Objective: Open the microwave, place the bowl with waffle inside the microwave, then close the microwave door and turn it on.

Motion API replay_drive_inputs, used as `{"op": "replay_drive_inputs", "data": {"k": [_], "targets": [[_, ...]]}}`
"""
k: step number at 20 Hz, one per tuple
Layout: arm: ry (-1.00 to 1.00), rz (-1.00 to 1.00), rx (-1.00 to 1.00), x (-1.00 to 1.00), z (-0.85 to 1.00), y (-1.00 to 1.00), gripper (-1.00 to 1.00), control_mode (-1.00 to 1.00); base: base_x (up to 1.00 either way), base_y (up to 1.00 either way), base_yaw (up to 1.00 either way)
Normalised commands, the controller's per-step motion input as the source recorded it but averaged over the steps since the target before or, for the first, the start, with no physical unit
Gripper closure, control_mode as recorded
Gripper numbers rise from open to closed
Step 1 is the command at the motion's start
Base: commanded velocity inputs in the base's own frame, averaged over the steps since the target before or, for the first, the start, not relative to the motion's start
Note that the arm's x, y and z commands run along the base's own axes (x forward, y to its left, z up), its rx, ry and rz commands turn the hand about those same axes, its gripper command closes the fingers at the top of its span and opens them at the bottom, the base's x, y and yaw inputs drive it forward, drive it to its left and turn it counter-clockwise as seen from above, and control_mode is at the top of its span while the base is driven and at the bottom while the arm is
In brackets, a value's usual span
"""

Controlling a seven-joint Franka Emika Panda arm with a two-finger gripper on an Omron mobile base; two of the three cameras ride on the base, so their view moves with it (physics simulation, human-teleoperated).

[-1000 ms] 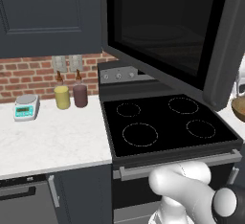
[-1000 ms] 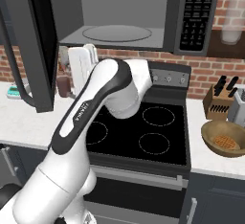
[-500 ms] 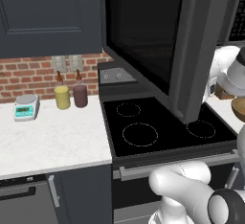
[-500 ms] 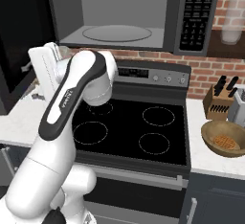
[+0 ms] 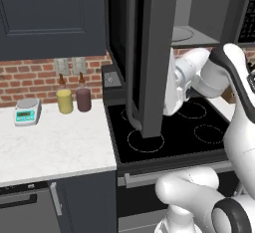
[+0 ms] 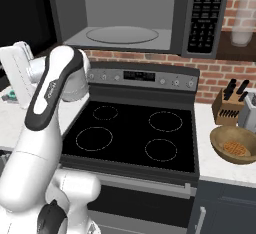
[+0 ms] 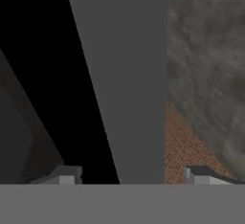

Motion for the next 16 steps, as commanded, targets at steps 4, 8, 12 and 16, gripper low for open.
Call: {"op": "replay_drive_inputs", "data": {"k": [4, 8, 12, 16], "targets": [[-0.13, 0.05, 0.12, -0.1, 0.21, -0.13, -1.0, -1.0, 0.0, 0.0, 0.0], [-0.29, 0.0, 0.18, -0.39, 0.05, -1.0, -1.0, -1.0, 0.0, 0.0, 0.0], [-0.27, -0.04, 0.13, -0.39, 0.0, -1.0, -1.0, -1.0, 0.0, 0.0, 0.0], [-0.2, -0.11, 0.05, -0.43, -0.18, -0.9, -1.0, -1.0, 0.0, 0.0, 0.0]]}}
